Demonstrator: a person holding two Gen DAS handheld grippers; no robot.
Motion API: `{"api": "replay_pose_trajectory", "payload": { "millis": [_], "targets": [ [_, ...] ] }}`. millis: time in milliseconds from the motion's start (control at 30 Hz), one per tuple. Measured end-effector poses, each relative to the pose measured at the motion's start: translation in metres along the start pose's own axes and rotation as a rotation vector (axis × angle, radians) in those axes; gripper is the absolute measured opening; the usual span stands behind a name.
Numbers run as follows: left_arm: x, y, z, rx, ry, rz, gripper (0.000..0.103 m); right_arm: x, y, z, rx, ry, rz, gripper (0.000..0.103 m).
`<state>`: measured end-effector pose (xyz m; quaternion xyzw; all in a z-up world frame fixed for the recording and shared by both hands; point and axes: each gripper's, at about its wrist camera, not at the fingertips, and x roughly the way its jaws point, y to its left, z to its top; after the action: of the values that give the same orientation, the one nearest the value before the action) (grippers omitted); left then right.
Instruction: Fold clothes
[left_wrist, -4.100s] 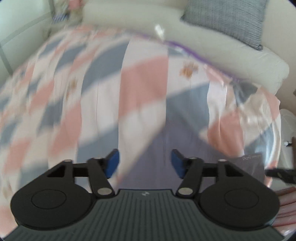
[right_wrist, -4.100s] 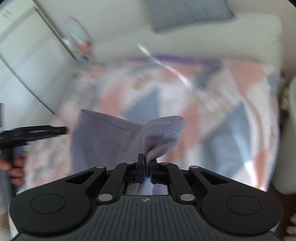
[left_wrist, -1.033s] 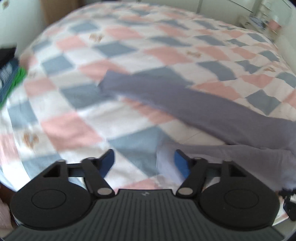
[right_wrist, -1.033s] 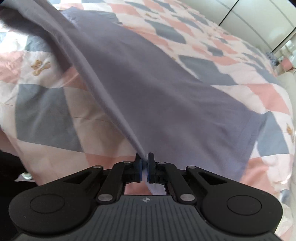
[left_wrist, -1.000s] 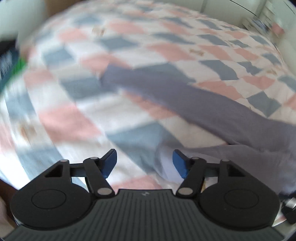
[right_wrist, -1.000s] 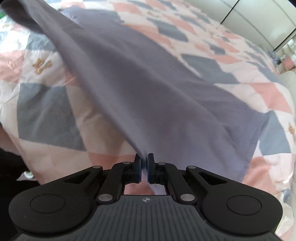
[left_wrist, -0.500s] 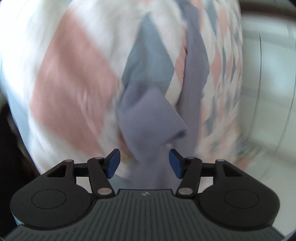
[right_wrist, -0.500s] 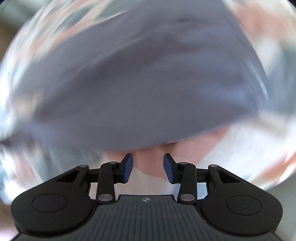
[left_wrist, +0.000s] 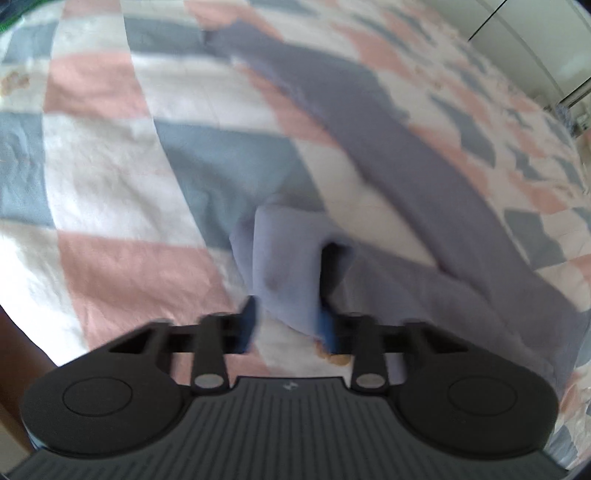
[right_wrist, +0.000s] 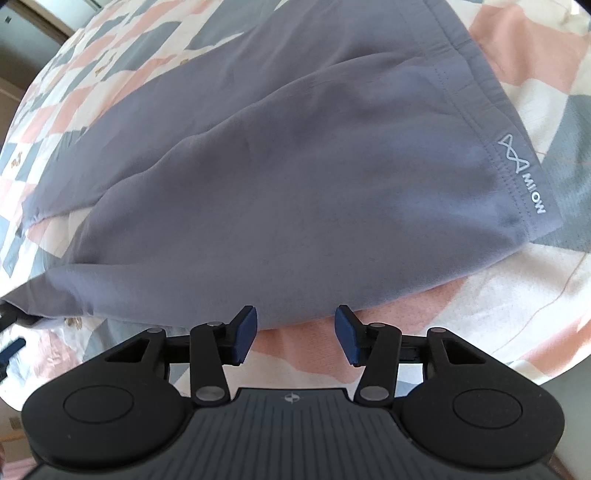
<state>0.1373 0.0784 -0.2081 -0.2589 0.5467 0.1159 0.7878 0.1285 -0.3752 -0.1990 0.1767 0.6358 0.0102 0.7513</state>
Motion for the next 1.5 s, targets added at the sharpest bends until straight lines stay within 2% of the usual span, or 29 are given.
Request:
{"api": "replay_pose_trajectory", "payload": {
  "millis": [67,133,167,333,400,467,533,567,667,733,767,867,967,1100,1200,1300,1433,1467,1500],
  "targets": [
    [0.007,-0.002,-0.005,0.055,0.008,0.02,0.0,0.003,0.001,0.004,-0.003,0.003,-0.003,0.05],
    [0.002,-0.014,-0.005,0.191,-0.029,0.084,0.0,0.004,-0.001,0.006,0.001,0.002,-0.007,0.05],
    [-0.007,-0.024,-0.004,0.301,-0.078,0.131,0.0,0.004,-0.002,0.005,0.005,-0.001,-0.011,0.05],
    [-0.095,-0.052,-0.01,0.926,-0.443,0.391,0.003,0.007,-0.01,0.009,0.04,-0.003,-0.027,0.05],
    [-0.117,-0.047,-0.019,1.127,-0.51,0.505,0.007,0.006,-0.012,0.011,0.045,-0.013,-0.023,0.05],
    [-0.124,-0.031,-0.023,1.194,-0.491,0.577,0.011,0.006,-0.014,0.012,0.048,-0.015,-0.021,0.05],
    [-0.11,-0.004,-0.017,1.109,-0.379,0.586,0.02,0.008,-0.016,0.011,0.055,-0.014,-0.02,0.05],
    [-0.095,0.012,-0.015,1.063,-0.319,0.609,0.032,0.009,-0.017,0.011,0.061,-0.013,-0.017,0.05],
    [-0.037,0.063,-0.017,0.909,-0.091,0.679,0.033,0.011,-0.021,0.006,0.08,-0.002,0.0,0.052],
    [-0.02,0.091,-0.014,0.68,0.039,0.614,0.033,0.011,-0.022,0.003,0.076,0.008,-0.004,0.052],
    [-0.022,0.101,-0.012,0.554,0.053,0.552,0.033,0.009,-0.024,0.002,0.074,0.009,-0.008,0.052],
    [-0.043,0.122,-0.001,0.212,-0.018,0.347,0.034,0.001,-0.033,-0.003,0.099,-0.009,-0.013,0.052],
    [-0.049,0.141,0.024,-0.086,-0.082,0.181,0.035,-0.007,-0.047,-0.007,0.154,-0.034,-0.017,0.054],
    [-0.044,0.178,0.063,-0.432,-0.161,0.027,0.036,-0.008,-0.067,-0.009,0.268,-0.056,-0.003,0.054],
    [-0.034,0.206,0.082,-0.65,-0.215,-0.062,0.036,-0.009,-0.074,-0.011,0.34,-0.084,0.014,0.054],
    [-0.013,0.229,0.097,-0.766,-0.216,-0.084,0.036,-0.01,-0.073,-0.015,0.377,-0.12,0.019,0.055],
    [0.007,0.239,0.108,-0.803,-0.209,-0.074,0.031,-0.006,-0.076,-0.021,0.464,-0.153,0.036,0.056],
    [0.009,0.24,0.11,-0.804,-0.217,-0.076,0.025,-0.006,-0.078,-0.023,0.49,-0.165,0.042,0.056],
    [0.009,0.24,0.112,-0.795,-0.228,-0.081,0.006,-0.006,-0.079,-0.025,0.514,-0.182,0.049,0.056]
  ]
}}
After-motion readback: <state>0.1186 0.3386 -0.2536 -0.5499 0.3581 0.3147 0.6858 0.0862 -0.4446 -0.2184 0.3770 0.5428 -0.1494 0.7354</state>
